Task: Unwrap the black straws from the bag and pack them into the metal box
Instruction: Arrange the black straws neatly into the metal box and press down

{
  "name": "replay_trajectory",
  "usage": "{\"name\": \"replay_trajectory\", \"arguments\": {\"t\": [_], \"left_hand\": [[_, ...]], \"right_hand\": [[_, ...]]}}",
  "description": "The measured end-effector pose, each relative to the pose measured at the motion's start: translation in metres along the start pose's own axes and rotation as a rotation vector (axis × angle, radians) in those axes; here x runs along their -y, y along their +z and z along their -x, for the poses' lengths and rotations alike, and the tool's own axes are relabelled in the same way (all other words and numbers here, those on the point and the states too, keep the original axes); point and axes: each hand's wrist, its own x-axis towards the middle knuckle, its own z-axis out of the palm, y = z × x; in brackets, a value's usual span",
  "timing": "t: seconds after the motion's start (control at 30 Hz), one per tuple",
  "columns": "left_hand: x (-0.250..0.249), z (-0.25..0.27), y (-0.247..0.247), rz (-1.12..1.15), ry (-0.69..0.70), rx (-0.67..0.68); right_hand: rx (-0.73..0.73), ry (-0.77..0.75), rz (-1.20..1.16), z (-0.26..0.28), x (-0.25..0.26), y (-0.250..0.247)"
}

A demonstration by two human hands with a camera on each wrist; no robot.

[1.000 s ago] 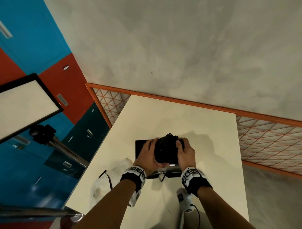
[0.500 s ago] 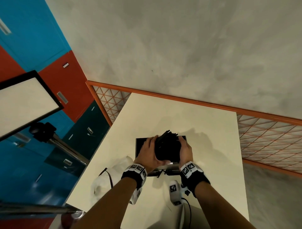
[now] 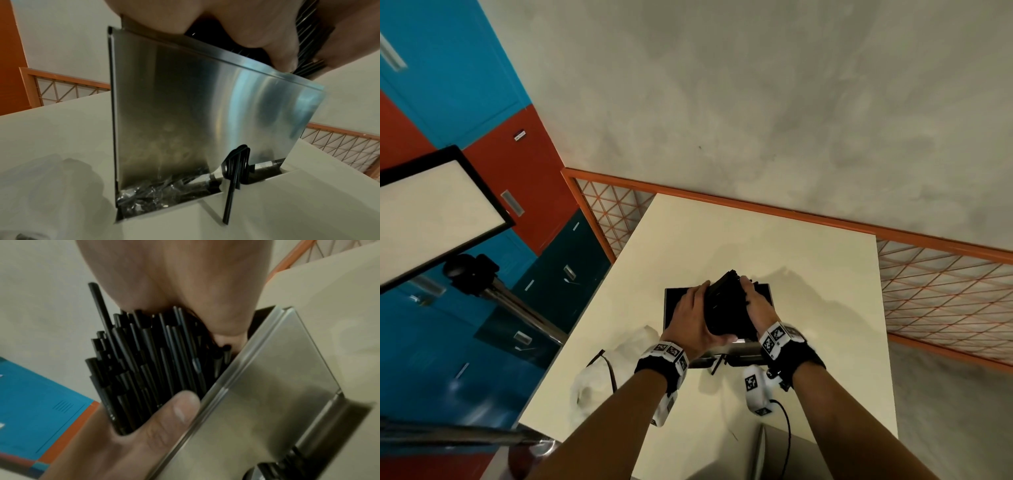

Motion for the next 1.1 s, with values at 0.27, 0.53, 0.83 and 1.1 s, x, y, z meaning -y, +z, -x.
{"name": "replay_trajectory", "arguments": {"t": [0.27,0.53,0.83,1.1], "left_hand": [[-0.001,-0.001,0.000,-0.020,0.007,0.011],[-0.004,0.000,-0.002,0.032,0.010,-0.033],[-0.018,-0.001,0.002,0.010,-0.006,-0.025],[-0.027,0.000,-0.003,0.072,-0.019,-0.027]], "right_hand": [[-0.013,0.022,0.111,0.006,0.003,0.000],[-0.161,0.133,-0.084,0.005,-0.004,-0.009],[-0.191,0.275,-0.551,-0.001,-0.024,-0.010],[-0.246,0.231,-0.593,-0.019,-0.032,-0.017]]}}
